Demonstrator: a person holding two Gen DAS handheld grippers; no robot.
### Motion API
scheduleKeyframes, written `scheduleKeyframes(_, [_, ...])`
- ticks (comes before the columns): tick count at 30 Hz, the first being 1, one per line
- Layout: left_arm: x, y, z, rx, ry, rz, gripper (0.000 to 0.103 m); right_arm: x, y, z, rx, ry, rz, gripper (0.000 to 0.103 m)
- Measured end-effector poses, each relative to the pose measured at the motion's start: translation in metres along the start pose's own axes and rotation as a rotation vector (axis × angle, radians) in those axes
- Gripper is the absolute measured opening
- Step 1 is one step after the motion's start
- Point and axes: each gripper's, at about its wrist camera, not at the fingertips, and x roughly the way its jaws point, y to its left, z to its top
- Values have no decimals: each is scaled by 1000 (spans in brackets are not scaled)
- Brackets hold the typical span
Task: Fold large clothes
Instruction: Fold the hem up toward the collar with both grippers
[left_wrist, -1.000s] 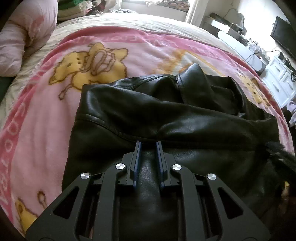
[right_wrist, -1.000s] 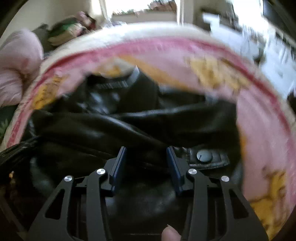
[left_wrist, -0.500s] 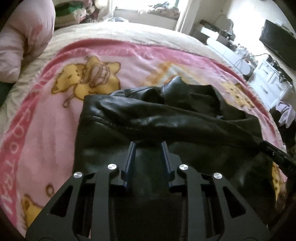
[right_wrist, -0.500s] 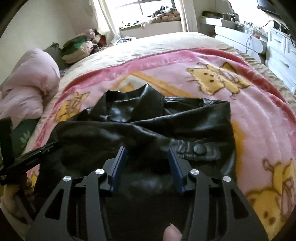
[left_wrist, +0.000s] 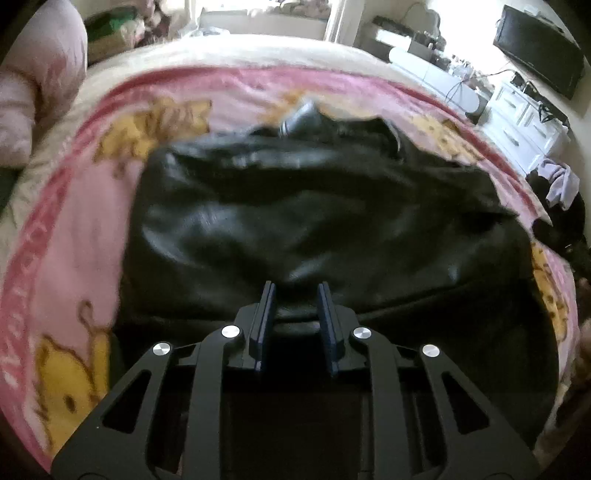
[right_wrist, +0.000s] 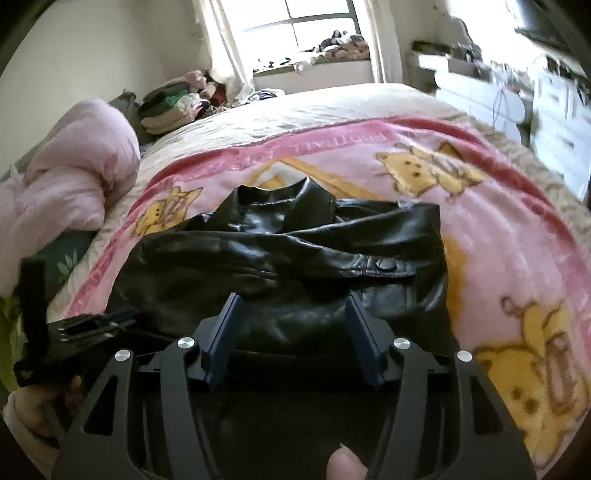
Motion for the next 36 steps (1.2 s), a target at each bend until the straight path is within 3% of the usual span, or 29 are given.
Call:
scheduleKeyframes(12, [7, 5, -8, -20, 14, -16, 14, 34, 43, 0, -151, 58, -35, 60])
scheduleKeyframes(16, [6, 4, -8, -11, 12, -12, 14, 63, 24, -10, -106, 174, -117, 64])
scheduleKeyframes(19, [6, 5, -7, -12, 13, -18, 14, 81, 5, -22, -43, 235, -102, 63])
scheduleKeyframes(24, [6, 4, -7, -13, 12, -17, 14, 86, 5, -29, -35, 223, -104, 64])
scheduleKeyframes(32, [7, 5, -7, -12, 13, -18, 14, 49, 1, -22, 14, 133, -62, 65])
scheduleKeyframes(36, [7, 5, -7, -13, 15, -19, 14, 30, 2, -21, 24, 99, -51, 75])
